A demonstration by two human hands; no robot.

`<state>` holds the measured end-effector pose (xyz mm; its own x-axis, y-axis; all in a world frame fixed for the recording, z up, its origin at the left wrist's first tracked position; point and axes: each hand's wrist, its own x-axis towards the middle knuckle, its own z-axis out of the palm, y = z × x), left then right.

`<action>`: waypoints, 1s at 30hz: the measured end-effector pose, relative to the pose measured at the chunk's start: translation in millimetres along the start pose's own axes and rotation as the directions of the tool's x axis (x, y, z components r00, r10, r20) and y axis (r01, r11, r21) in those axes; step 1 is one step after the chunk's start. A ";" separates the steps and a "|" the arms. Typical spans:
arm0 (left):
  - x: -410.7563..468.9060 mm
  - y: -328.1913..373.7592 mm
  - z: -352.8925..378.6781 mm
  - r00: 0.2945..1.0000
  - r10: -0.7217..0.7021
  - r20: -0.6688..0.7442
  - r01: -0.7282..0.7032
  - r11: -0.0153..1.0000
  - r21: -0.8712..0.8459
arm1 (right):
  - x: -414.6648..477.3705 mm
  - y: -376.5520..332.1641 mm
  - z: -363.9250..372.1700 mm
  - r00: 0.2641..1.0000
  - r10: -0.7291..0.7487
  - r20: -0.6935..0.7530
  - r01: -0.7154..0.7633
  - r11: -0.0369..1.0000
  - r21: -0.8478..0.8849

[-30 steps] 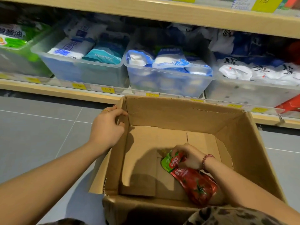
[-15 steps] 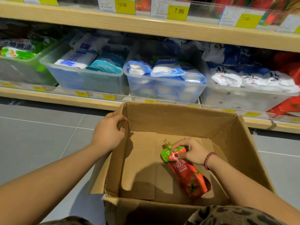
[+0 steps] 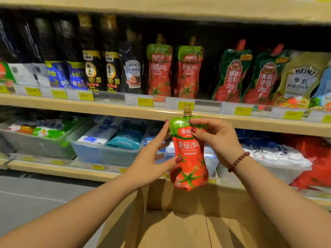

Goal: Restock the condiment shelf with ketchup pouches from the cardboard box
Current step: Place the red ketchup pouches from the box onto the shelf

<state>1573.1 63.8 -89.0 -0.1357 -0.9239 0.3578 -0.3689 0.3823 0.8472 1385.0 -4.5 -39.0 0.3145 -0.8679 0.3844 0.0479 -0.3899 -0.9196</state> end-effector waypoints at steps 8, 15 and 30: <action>56.2 41.3 -19.7 0.974 0.226 -0.026 -0.226 0.974 0.005 | 62.8 -81.9 9.9 0.979 -0.201 -0.034 0.202 0.979 0.024; 93.3 57.6 -41.3 0.970 0.225 -0.093 -0.229 0.973 -0.034 | 98.4 -93.4 7.2 0.977 -0.212 0.020 0.213 0.976 -0.052; 175.3 47.2 -60.3 0.968 0.159 -0.194 -0.191 0.970 -0.154 | 110.8 30.0 -52.5 0.988 -0.137 -0.065 -0.017 0.326 -0.945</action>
<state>1587.4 -79.0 37.4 -0.0117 -0.8300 0.5577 -0.1903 0.5493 0.8136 1371.5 -128.6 -19.8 0.2428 -0.8245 0.5111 -0.8857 -0.4034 -0.2300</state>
